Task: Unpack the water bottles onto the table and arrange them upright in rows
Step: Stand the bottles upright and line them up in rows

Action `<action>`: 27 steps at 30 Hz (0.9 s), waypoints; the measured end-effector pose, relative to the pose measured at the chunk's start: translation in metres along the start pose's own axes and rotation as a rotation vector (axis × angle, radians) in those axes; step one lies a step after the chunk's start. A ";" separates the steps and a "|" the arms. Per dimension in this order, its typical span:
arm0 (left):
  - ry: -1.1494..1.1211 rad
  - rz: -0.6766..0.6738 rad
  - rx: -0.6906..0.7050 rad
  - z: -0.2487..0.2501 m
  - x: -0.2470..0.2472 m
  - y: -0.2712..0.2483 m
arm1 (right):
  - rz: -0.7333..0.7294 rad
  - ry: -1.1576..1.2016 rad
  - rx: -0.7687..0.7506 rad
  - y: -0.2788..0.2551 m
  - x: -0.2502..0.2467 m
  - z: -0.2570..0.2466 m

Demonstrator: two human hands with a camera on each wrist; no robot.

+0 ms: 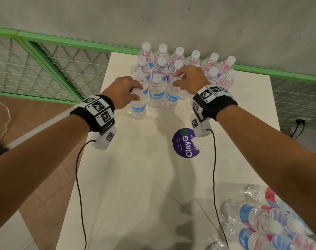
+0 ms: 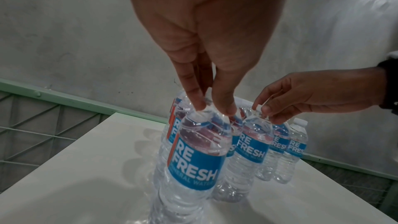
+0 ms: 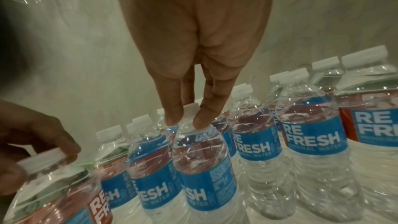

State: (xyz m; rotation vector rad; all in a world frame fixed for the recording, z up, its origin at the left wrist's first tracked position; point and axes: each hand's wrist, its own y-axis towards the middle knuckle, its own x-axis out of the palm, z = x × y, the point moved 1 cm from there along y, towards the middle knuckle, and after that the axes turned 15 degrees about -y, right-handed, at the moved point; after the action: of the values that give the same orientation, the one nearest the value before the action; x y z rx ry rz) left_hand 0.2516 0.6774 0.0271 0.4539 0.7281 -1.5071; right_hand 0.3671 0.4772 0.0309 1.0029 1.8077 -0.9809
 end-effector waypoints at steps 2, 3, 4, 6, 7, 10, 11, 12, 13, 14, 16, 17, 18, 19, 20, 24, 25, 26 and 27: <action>0.005 0.004 -0.004 0.000 0.000 0.001 | 0.009 -0.018 -0.009 0.000 0.000 0.001; 0.005 0.003 -0.006 0.000 0.000 0.001 | 0.013 -0.028 -0.012 -0.001 0.000 0.001; 0.000 0.002 -0.008 0.000 0.000 0.001 | 0.016 -0.036 -0.016 -0.001 0.000 0.001; -0.020 0.005 -0.011 0.000 0.001 0.001 | 0.017 -0.046 -0.024 -0.001 0.000 0.002; -0.028 0.009 -0.012 0.000 0.002 0.001 | 0.016 -0.050 -0.028 -0.001 0.000 0.002; -0.041 0.020 -0.016 0.001 0.003 0.001 | 0.007 -0.053 -0.044 -0.002 0.000 0.002; -0.041 0.023 -0.019 0.001 0.003 0.002 | 0.006 -0.053 -0.047 -0.002 0.000 0.002; -0.039 0.028 -0.024 0.001 0.002 0.002 | 0.006 -0.053 -0.049 -0.002 0.000 0.002; -0.038 0.034 -0.030 0.001 0.002 0.002 | 0.004 -0.054 -0.050 -0.002 0.000 0.002; -0.038 0.039 -0.034 0.002 0.002 0.002 | 0.001 -0.055 -0.049 -0.002 0.000 0.002; -0.037 0.040 -0.039 0.002 0.003 0.003 | -0.006 -0.057 -0.049 -0.003 0.000 0.001; -0.036 0.038 -0.040 0.002 0.004 0.003 | -0.007 -0.057 -0.052 -0.003 0.000 0.001; -0.036 0.038 -0.040 0.002 0.004 0.003 | -0.007 -0.056 -0.055 -0.003 0.000 0.001; -0.037 0.038 -0.040 0.002 0.005 0.003 | -0.008 -0.056 -0.056 -0.003 0.000 0.001; -0.039 0.039 -0.040 0.001 0.005 0.003 | -0.010 -0.056 -0.055 -0.003 0.000 0.001; -0.030 0.028 -0.028 0.000 0.003 0.003 | -0.015 -0.049 -0.054 -0.003 -0.001 0.001; -0.026 0.026 -0.023 -0.001 0.003 0.004 | -0.014 -0.046 -0.055 -0.003 -0.001 0.001; -0.021 0.025 -0.019 -0.001 0.002 0.004 | -0.011 -0.043 -0.056 -0.003 -0.001 0.002; -0.016 0.024 -0.016 -0.002 0.001 0.004 | -0.007 -0.043 -0.056 -0.003 -0.001 0.002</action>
State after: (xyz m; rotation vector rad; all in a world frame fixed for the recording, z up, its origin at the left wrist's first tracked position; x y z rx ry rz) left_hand 0.2549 0.6777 0.0241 0.4369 0.7190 -1.4800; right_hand 0.3652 0.4741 0.0314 0.9351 1.7945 -0.9436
